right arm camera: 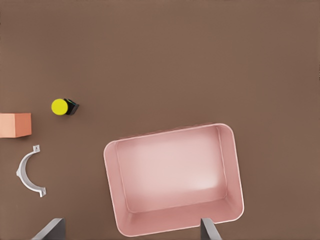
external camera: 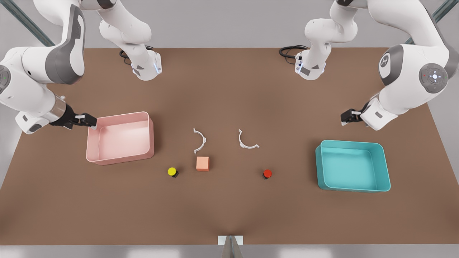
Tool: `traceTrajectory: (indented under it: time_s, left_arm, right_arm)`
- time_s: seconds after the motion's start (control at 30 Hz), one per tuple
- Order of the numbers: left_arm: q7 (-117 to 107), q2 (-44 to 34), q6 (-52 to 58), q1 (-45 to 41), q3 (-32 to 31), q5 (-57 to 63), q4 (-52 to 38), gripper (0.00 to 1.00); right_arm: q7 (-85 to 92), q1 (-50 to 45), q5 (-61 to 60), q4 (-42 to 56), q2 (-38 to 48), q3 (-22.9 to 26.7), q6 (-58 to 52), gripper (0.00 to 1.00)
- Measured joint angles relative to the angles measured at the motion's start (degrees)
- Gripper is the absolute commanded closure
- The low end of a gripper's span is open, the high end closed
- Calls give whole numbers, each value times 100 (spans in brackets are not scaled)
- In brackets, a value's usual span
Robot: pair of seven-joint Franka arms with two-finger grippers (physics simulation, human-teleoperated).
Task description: Place the red button in the blue storage box with the left arm, and place the yellow button in the pink storage box with the right arm
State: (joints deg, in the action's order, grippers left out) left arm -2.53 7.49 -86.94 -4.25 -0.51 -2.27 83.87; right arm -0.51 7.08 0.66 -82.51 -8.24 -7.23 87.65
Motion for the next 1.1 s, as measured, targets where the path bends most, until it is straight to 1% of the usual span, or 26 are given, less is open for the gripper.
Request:
traceTrajectory:
  time_s: [0.07, 0.1, 0.17, 0.23, 0.3, 0.37, 0.57, 0.67, 0.8, 0.87, 1.1]
  left_arm:
    - [-1, 188, -58, -48, -18, 13, -74, 0]
    - [-2, 467, -86, -240, -29, 18, -243, 0]
    - [-6, 958, -285, -957, -46, 24, -414, 0]
    - [-39, 1591, -716, -1360, -51, 31, -460, 0]
    - [-86, 2110, -1230, -1485, -48, 27, -447, 0]
    - [-150, 2406, -1688, -1572, -47, 22, -435, 0]
    - [-361, 3336, -3155, -1865, -75, -19, -470, 0]
    - [-496, 3598, -3823, -1971, -80, -40, -481, 0]
    - [-663, 3801, -4478, -2024, -81, -50, -490, 0]
    - [-730, 3887, -4686, -2027, -81, -50, -492, 0]
    - [-912, 4060, -5039, -2163, -77, -62, -338, 0]
  right_arm:
    - [-5, -22, 11, 17, 0, -10, 35, 0]
    - [-9, -30, 16, 19, 0, -11, 50, 0]
    - [-19, -39, 53, 16, -15, -35, 94, 0]
    - [-46, -143, 88, 14, -198, -138, 195, 0]
    - [-118, -642, 116, 13, -568, -199, 408, 0]
    - [-211, -1083, 160, 13, -958, -224, 683, 0]
    - [-487, -1572, 247, 225, -2312, -225, 1891, 0]
    - [-601, -1729, 270, 473, -2866, -219, 2462, 0]
    - [-747, -1923, 264, 471, -3232, -233, 3153, 0]
    - [-821, -1972, 264, 402, -3330, -234, 3406, 0]
    - [-1023, -1995, 267, -337, -3384, -232, 4125, 0]
